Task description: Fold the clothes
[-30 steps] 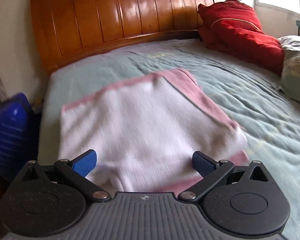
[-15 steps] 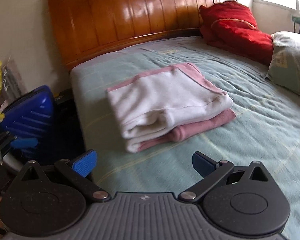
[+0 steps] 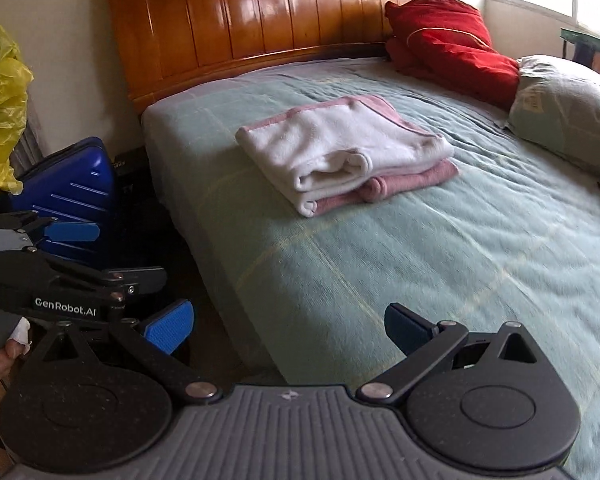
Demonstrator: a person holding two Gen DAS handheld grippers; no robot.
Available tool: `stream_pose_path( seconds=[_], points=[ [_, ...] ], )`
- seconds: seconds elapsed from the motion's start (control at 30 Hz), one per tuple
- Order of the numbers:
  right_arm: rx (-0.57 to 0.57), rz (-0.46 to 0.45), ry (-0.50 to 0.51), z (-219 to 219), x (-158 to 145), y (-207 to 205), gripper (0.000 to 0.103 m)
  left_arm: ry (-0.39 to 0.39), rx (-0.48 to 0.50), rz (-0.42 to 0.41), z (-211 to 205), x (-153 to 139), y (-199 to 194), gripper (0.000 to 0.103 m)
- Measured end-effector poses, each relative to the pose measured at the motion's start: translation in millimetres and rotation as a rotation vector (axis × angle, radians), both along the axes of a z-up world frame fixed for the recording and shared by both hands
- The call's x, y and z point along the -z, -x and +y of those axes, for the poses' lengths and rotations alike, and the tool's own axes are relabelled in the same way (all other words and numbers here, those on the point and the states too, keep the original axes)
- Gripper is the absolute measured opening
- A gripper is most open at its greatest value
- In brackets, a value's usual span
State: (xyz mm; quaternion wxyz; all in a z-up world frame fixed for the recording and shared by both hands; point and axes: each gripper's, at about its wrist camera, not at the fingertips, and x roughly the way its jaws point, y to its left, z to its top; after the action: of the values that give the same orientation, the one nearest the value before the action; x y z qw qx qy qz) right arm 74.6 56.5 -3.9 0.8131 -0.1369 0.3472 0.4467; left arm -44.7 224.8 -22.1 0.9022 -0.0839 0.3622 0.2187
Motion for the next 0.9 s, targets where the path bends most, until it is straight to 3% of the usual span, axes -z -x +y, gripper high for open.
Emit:
stream_pose_path(
  seconds=[0.9],
  points=[
    [0.024,-0.041,-0.072,-43,-14,38,0.103,-0.082,0.029,-0.003,-50,-28,16,0.102]
  ],
)
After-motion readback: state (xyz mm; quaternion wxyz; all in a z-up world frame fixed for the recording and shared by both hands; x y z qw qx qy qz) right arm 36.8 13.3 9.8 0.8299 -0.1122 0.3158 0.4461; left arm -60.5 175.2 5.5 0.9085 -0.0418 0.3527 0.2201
